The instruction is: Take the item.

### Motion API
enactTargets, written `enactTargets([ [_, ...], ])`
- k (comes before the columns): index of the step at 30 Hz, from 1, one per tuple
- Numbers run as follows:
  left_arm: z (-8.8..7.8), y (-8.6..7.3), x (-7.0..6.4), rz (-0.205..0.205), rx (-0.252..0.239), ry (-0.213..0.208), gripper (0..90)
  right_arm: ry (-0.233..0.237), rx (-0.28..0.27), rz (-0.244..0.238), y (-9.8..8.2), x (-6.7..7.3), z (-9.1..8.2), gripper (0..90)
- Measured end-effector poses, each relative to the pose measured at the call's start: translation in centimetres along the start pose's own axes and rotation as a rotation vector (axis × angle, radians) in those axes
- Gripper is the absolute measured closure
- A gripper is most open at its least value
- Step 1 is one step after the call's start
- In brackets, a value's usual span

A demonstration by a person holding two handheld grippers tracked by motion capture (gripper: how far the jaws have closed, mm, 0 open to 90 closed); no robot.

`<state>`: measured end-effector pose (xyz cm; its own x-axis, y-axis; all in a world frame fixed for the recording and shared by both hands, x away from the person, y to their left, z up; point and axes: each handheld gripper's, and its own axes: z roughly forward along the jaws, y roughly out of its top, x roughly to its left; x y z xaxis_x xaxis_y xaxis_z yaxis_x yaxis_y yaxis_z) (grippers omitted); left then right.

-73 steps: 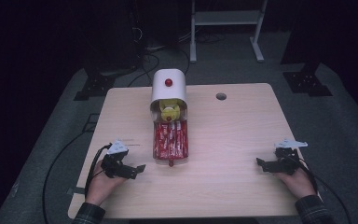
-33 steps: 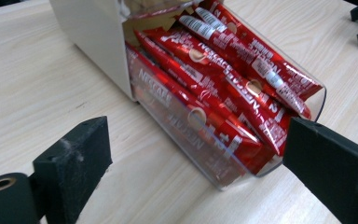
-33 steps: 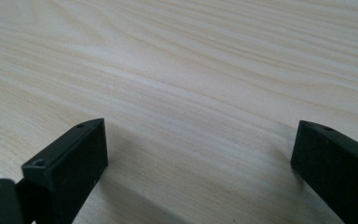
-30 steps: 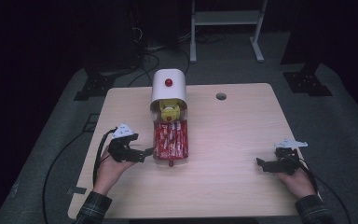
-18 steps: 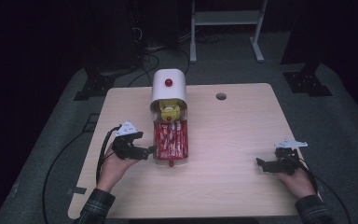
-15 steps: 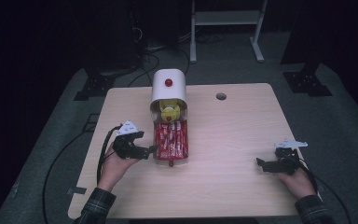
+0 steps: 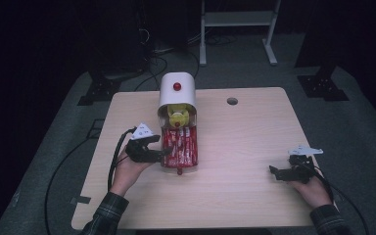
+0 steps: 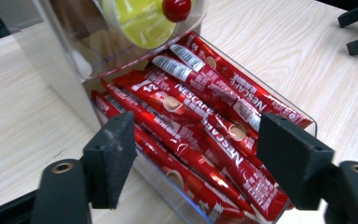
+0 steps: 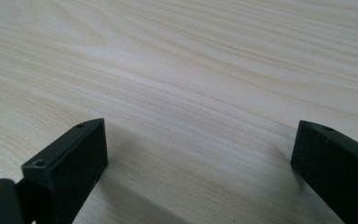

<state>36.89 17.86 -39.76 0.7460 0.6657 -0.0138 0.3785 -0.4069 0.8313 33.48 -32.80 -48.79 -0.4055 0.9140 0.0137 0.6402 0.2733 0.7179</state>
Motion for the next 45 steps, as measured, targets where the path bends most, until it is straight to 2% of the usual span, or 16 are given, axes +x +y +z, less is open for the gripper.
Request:
enactTargets([
  [7, 0.8, 0.3, -0.1, 0.002, 0.015, -0.003, 36.9, 0.0, -0.001, 0.0, 0.0, 0.0, 0.0, 2.9],
  [16, 2.4, 0.6, -0.6, 0.03, 0.057, 0.025, 42.8, 0.0, -0.001, 0.0, 0.0, 0.0, 0.0, 2.9],
  [22, 3.2, 0.5, -0.9, 0.041, 0.088, 0.022, 46.4, 0.0, -0.001, 0.0, 0.0, 0.0, 0.0, 2.9],
  [37, 4.1, 0.4, -1.4, 0.051, 0.134, 0.033, 53.4, 0.0, -0.001, 0.001, 0.0, 0.0, 0.0, 2.9],
  [45, 4.1, 0.3, -1.4, 0.031, 0.146, 0.024, 66.6, 0.0, 0.0, 0.0, 0.0, 0.0, 0.0, 2.9],
])
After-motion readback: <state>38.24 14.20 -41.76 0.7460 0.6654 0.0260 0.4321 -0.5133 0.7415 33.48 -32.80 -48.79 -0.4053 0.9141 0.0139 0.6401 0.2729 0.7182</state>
